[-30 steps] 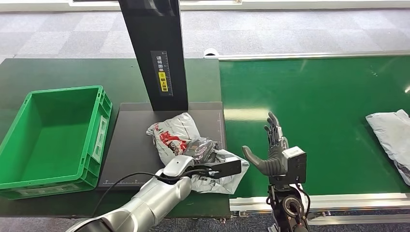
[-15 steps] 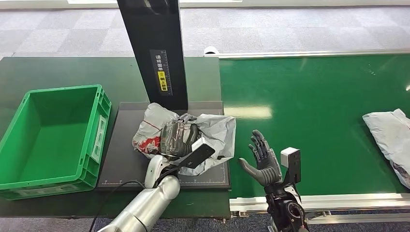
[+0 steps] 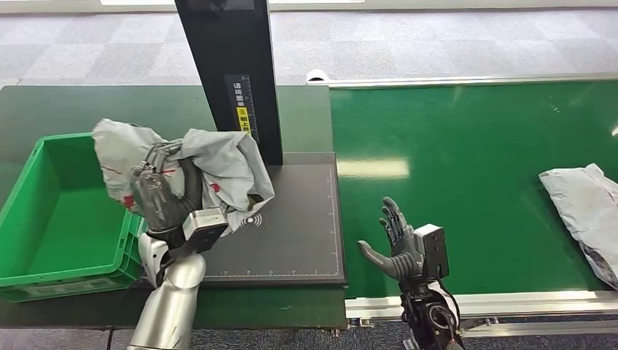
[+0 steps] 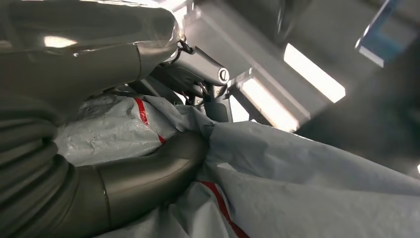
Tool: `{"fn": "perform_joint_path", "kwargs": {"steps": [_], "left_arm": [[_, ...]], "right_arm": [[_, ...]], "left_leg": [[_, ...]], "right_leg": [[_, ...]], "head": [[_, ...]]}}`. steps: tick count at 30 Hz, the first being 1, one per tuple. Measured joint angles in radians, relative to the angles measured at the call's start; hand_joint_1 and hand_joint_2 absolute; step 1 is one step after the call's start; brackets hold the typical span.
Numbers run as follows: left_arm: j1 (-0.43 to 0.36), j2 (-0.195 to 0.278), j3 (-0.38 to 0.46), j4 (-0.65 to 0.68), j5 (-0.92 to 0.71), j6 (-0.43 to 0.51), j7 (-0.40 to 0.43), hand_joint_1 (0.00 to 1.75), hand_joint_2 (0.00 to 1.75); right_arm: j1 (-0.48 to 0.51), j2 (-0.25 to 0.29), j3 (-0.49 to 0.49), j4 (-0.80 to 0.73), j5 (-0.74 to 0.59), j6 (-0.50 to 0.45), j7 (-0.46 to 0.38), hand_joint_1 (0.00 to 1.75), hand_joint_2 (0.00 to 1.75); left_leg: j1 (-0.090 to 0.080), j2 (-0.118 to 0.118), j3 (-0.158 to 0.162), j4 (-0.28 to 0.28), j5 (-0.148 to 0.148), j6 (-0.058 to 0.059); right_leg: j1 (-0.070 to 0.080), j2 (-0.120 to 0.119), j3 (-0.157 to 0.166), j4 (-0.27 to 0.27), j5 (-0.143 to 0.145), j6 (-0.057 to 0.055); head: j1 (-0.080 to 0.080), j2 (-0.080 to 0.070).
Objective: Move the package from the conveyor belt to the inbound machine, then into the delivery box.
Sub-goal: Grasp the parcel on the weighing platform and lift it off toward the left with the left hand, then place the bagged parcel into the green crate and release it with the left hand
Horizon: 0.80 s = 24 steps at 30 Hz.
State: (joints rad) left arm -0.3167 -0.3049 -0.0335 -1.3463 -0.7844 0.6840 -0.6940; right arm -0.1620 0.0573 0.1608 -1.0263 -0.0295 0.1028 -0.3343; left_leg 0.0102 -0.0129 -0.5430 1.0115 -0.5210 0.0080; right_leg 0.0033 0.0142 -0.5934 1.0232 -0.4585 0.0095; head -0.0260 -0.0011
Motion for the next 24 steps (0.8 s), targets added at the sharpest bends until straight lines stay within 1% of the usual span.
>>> {"fn": "perform_joint_path", "kwargs": {"steps": [4,6,10,13,16,17,18,19,20,22,23,24], "left_arm": [[0.020,0.000,0.092,-0.190,-0.157,0.000,-0.001,1.75,1.75],[0.020,0.000,0.125,-0.292,-0.226,0.000,-0.002,1.75,1.75],[0.019,0.001,0.172,-0.435,-0.285,0.000,-0.002,1.75,1.75],[0.013,-0.003,0.228,-0.457,-0.341,0.000,-0.002,1.75,1.75],[-0.004,-0.007,0.293,-0.435,-0.382,-0.001,0.002,1.75,1.75],[-0.017,-0.008,0.316,-0.413,-0.416,-0.001,0.017,1.75,1.75],[-0.036,-0.006,0.342,-0.377,-0.462,-0.001,0.049,1.75,1.75],[-0.062,0.004,0.372,-0.319,-0.513,-0.002,0.111,1.75,1.75],[-0.089,0.021,0.401,-0.250,-0.553,-0.002,0.199,1.75,1.75],[-0.138,0.074,0.447,-0.103,-0.588,-0.002,0.384,1.75,1.75],[-0.156,0.100,0.461,-0.044,-0.591,-0.002,0.441,1.75,1.75],[-0.171,0.121,0.471,0.007,-0.592,-0.001,0.472,1.75,1.75]], "right_arm": [[-0.003,-0.010,0.010,0.000,0.011,-0.007,-0.010,0.00,1.75],[-0.006,-0.016,0.014,0.000,0.012,-0.008,-0.011,0.00,1.75],[-0.013,-0.028,0.024,0.000,0.012,-0.008,-0.011,0.00,1.75],[-0.012,-0.031,0.028,-0.003,0.014,-0.018,-0.014,0.00,1.75],[-0.010,-0.031,0.031,-0.005,0.016,-0.028,-0.018,0.00,1.75],[-0.009,-0.031,0.031,-0.005,0.018,-0.032,-0.019,0.00,1.75],[-0.007,-0.031,0.031,-0.006,0.021,-0.035,-0.019,0.00,1.75],[-0.005,-0.031,0.031,-0.009,0.026,-0.039,-0.019,0.00,1.75],[-0.003,-0.030,0.031,-0.012,0.030,-0.041,-0.019,0.00,1.75],[0.004,-0.030,0.031,-0.021,0.035,-0.043,-0.019,0.00,1.75],[0.008,-0.030,0.030,-0.024,0.036,-0.044,-0.019,0.00,1.75],[0.012,-0.031,0.029,-0.027,0.037,-0.044,-0.019,0.00,1.75]], "left_leg": [[0.000,0.000,0.000,0.000,0.000,0.000],[0.000,0.000,0.000,0.000,0.000,0.000],[0.000,0.000,0.000,0.000,0.000,0.000],[0.000,0.000,0.001,0.000,0.000,0.000],[0.000,0.000,0.001,0.000,0.000,0.000],[0.000,-0.001,0.001,0.000,0.000,0.000],[0.000,-0.002,0.002,0.000,0.001,0.000],[0.000,-0.002,0.002,0.000,0.001,-0.001],[0.000,-0.002,0.002,0.000,0.002,-0.002],[0.000,0.002,0.001,0.000,0.002,-0.003],[0.000,0.003,0.001,0.000,0.003,-0.003],[0.001,0.003,0.001,0.000,0.003,-0.003]], "right_leg": [[0.000,0.000,0.000,0.000,0.000,0.000],[0.000,0.000,0.000,0.000,0.000,0.000],[-0.001,0.000,0.000,0.000,0.000,0.000],[-0.001,0.000,0.000,0.000,0.000,0.000],[0.000,0.000,0.000,0.000,0.000,0.000],[0.000,-0.001,0.001,0.000,0.000,0.000],[0.000,-0.001,0.001,0.000,0.000,0.000],[0.000,-0.002,0.001,0.000,0.001,-0.001],[0.000,-0.001,0.001,0.000,0.001,-0.002],[0.000,0.001,0.000,0.001,0.003,-0.004],[0.001,0.002,-0.001,0.001,0.004,-0.005],[0.001,0.003,-0.002,0.001,0.004,-0.005]], "head": [[0.000,0.000],[0.000,0.000],[0.000,0.000],[0.000,0.000],[0.000,0.000],[0.000,0.000],[0.000,0.000],[0.001,0.000],[0.000,0.000],[0.000,0.000],[0.000,0.000],[0.000,0.000]]}}
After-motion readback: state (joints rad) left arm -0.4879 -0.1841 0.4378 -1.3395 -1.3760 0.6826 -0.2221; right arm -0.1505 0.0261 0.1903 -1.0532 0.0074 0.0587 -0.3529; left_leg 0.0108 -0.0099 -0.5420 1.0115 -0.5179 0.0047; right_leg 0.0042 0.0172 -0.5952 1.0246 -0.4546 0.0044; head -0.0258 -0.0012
